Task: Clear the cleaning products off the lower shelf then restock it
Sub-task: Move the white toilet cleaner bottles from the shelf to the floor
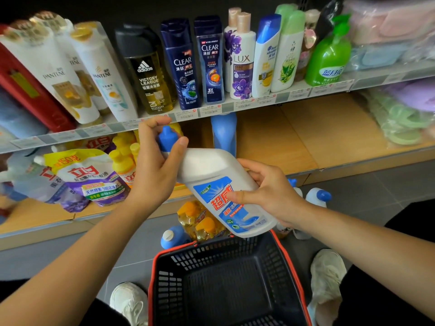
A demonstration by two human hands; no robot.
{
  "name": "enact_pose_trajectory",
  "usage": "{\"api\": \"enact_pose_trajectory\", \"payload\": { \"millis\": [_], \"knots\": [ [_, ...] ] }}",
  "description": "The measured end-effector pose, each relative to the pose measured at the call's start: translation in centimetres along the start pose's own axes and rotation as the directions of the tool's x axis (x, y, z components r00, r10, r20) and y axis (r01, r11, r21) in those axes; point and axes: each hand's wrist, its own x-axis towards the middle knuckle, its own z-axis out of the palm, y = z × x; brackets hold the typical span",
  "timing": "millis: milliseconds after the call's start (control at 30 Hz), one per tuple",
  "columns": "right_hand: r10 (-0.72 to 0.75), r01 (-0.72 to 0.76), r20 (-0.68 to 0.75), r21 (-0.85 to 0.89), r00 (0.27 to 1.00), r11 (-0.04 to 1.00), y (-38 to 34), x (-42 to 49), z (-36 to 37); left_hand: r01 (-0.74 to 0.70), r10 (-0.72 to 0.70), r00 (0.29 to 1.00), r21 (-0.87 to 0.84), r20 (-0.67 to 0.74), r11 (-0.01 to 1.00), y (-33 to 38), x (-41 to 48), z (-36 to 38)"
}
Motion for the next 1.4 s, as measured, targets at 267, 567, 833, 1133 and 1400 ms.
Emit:
{"api": "enact_pose_trajectory", "payload": {
  "millis": [267, 567, 833, 1133, 1400],
  "knots": [
    [0.026, -0.027, 0.009, 0.039, 1.0, 0.999, 0.3, 0.1, -0.2, 0.122, -0.109, 0.99, -0.161, 0.087, 0.979, 0.7, 0.3, -0.2],
    [0.103, -0.096, -0.024, 0.203, 0.994, 0.974, 0.2, 0.1, -0.4, 0.365, -0.286, 0.919, -0.314, 0.27, 0.877, -0.1, -0.8, 0.8],
    [0.181, -0.138, -0.144, 0.268, 0.973, 0.953, -1.2, -0.2, -0.6, 0.62, -0.402, 0.701, -0.223, 0.589, 0.752, -2.1, -6.5, 4.4],
    [0.245, -0.196, -0.134, 0.306, 0.96, 0.932, -1.9, -0.9, -1.3, 0.664, -0.461, 0.717, -0.31, 0.524, 0.68, -2.0, -8.6, 5.1],
    [0.359, -0.343, -0.142, 0.126, 0.923, 0.931, -0.4, -1.7, -2.6, 0.596, -0.522, 0.798, -0.528, 0.303, 0.605, -1.5, -7.4, 3.8]
  ]
}}
